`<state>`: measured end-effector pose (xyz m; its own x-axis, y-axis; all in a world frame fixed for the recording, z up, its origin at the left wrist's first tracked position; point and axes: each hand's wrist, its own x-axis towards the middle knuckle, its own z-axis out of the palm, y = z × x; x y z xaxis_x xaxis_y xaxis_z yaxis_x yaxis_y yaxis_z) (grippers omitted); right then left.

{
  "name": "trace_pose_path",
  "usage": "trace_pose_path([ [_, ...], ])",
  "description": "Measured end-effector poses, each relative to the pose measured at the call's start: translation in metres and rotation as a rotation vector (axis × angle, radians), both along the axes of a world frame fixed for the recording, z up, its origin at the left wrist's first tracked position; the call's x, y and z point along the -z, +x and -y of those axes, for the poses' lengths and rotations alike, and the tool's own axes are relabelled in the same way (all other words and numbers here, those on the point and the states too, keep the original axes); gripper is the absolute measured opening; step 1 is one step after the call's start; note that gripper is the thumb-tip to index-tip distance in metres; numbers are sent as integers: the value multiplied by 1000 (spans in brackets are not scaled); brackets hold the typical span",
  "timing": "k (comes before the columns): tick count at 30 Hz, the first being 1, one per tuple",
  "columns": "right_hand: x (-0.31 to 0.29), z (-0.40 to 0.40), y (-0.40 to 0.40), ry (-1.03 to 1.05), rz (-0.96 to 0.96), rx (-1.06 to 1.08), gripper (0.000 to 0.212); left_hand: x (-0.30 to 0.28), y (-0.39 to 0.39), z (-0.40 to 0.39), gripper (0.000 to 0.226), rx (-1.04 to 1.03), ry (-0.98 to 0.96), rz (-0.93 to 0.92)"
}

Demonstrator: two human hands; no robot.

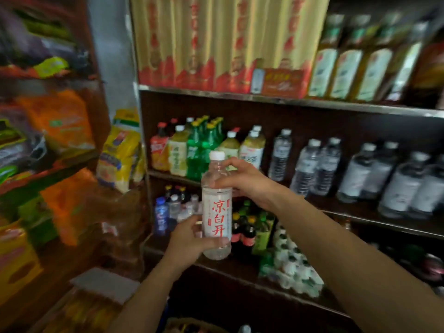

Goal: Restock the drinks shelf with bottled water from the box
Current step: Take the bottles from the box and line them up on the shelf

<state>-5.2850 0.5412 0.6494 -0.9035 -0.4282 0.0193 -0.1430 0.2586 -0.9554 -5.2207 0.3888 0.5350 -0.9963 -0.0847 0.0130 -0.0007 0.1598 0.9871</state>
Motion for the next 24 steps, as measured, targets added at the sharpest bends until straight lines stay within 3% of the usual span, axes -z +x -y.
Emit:
trace_pose_path([
  [3, -28, -77, -5, -35, -50, 122, 34, -27, -25, -72, 49, 103, -4, -43],
  [11, -68, -263, -3, -26, -125, 372, 40, -64, -69, -260, 60, 301, 33, -78],
  [19, -78, -411, 8, -5, -197, 604, 48, -75, -98, -414, 54, 483, 29, -74],
  [24, -74, -488, 12, 66, -228, 697, 40, -69, -115, -499, 67, 571, 22, -51],
])
